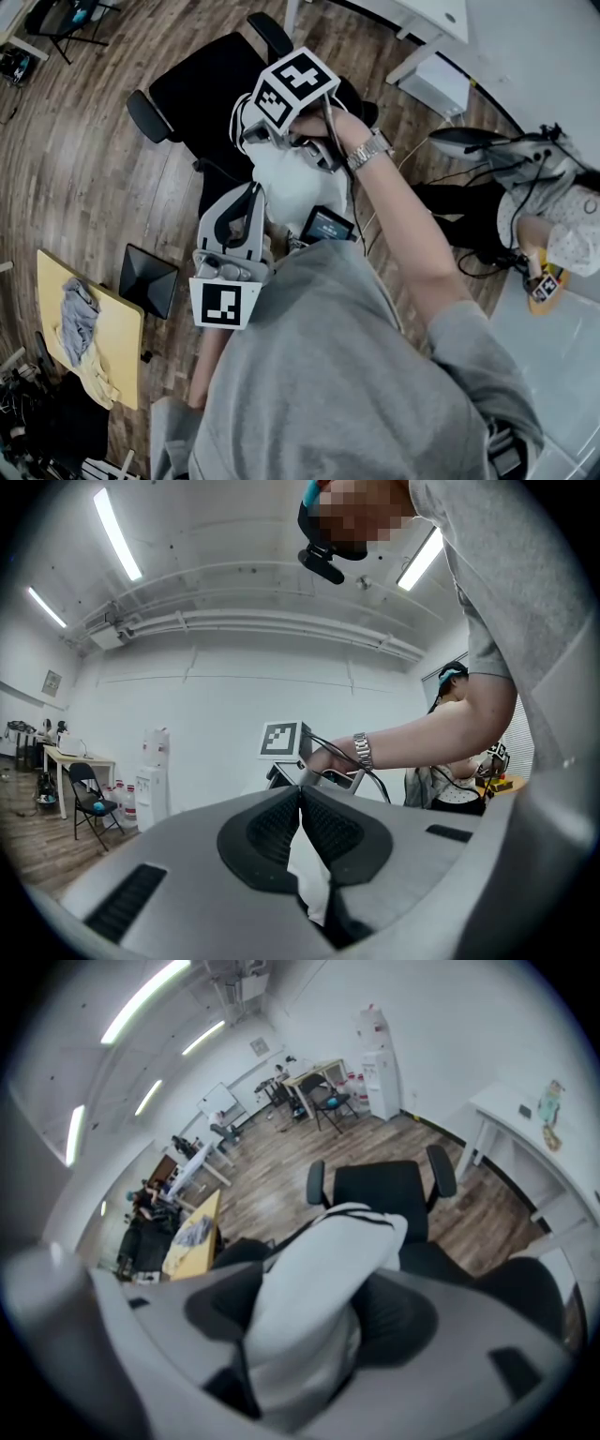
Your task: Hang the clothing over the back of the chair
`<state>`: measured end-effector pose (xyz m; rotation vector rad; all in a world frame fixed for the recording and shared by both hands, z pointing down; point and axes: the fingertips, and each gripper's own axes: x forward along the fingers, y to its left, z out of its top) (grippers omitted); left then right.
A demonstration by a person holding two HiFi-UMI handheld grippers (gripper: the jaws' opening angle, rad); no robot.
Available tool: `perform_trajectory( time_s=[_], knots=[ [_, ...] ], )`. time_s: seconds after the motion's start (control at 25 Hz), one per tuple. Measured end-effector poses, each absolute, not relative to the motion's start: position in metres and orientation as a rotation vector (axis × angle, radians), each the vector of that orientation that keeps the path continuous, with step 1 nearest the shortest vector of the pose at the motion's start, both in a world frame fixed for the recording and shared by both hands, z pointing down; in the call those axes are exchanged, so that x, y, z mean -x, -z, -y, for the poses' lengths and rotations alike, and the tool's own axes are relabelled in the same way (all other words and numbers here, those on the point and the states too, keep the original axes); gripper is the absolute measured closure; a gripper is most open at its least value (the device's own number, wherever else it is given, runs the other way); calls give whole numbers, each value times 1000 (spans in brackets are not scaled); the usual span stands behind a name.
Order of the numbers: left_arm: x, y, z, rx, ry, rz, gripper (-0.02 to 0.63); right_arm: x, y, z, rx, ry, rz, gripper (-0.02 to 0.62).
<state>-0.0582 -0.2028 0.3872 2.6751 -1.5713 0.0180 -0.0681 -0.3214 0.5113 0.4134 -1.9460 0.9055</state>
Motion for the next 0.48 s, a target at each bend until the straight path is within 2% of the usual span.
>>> perform_trajectory(
  time_s=[0.28, 0.48],
  knots=[
    [41, -388, 204, -2698, -41, 1547, 565, 63, -497, 319, -373, -1037, 1989, 307],
    [29, -385, 205, -2743, -58, 1512, 565, 55, -491, 321, -389, -1007, 1991, 307]
  ],
)
